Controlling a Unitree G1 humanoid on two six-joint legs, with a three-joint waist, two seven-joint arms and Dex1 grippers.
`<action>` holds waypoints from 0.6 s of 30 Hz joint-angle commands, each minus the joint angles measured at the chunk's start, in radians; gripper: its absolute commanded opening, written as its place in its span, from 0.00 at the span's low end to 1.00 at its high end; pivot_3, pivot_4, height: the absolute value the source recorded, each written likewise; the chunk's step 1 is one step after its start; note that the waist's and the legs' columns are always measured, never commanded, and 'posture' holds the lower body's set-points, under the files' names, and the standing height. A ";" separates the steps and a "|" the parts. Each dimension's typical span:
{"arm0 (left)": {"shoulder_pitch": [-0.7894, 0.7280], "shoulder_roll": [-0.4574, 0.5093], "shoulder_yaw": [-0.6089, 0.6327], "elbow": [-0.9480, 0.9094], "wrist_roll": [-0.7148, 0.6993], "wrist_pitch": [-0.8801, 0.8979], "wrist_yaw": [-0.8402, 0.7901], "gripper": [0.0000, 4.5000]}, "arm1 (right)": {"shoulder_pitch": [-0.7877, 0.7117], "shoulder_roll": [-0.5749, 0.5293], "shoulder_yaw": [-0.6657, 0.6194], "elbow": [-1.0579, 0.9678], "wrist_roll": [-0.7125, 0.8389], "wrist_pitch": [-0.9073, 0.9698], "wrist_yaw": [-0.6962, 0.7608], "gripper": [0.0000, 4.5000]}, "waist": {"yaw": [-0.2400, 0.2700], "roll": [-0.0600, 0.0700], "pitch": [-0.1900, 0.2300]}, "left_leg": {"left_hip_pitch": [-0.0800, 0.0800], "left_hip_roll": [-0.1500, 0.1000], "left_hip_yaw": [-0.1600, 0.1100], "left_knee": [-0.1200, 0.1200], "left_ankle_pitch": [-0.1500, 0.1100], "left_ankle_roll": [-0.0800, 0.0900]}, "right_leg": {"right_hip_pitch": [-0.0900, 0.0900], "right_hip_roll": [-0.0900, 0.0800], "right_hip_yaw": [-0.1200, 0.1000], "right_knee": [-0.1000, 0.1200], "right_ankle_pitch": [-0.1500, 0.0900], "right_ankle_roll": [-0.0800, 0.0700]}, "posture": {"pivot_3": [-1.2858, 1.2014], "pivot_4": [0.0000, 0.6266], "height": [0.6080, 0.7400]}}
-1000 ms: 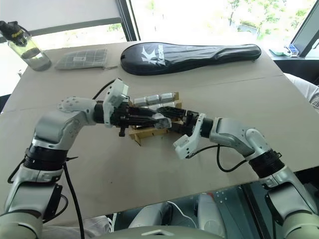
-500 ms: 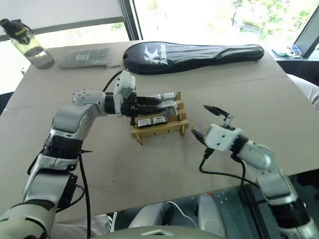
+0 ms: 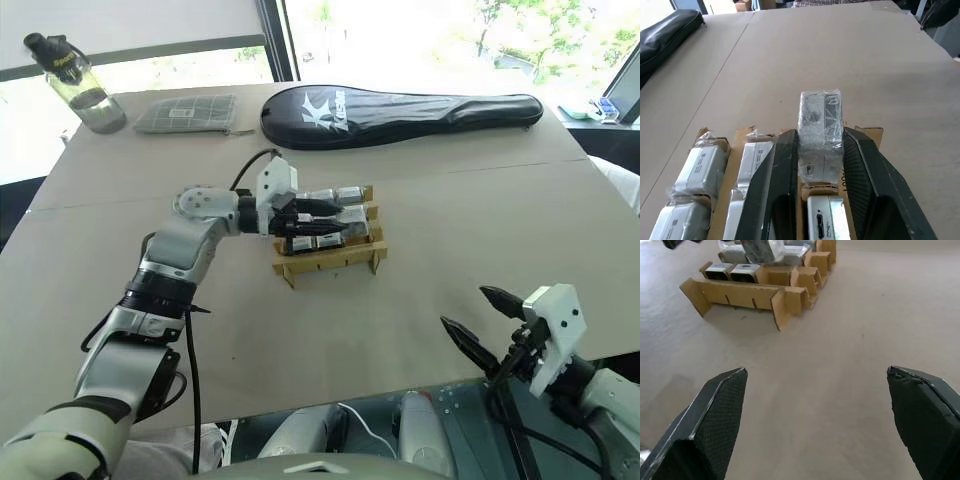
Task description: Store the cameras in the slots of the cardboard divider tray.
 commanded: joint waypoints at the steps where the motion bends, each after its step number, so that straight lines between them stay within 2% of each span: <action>1: -0.004 -0.016 -0.003 -0.003 0.015 -0.041 0.008 0.17 | 0.026 -0.004 -0.038 -0.038 0.020 -0.047 0.046 0.98 | 0.000 0.000 0.000 | 0.000 0.000 0.000 0.000 0.000 0.000 | 0.000 0.000 0.000 0.000 0.000 0.000 | 0.52 0.24 1.00; 18: 0.013 -0.013 -0.009 0.001 0.073 -0.029 0.025 0.17 | 0.017 -0.023 -0.055 0.027 0.015 -0.072 0.103 0.98 | 0.001 0.000 0.000 | 0.000 0.000 -0.001 0.000 0.000 0.000 | 0.000 0.000 -0.001 0.000 0.000 0.000 | 0.52 0.24 1.00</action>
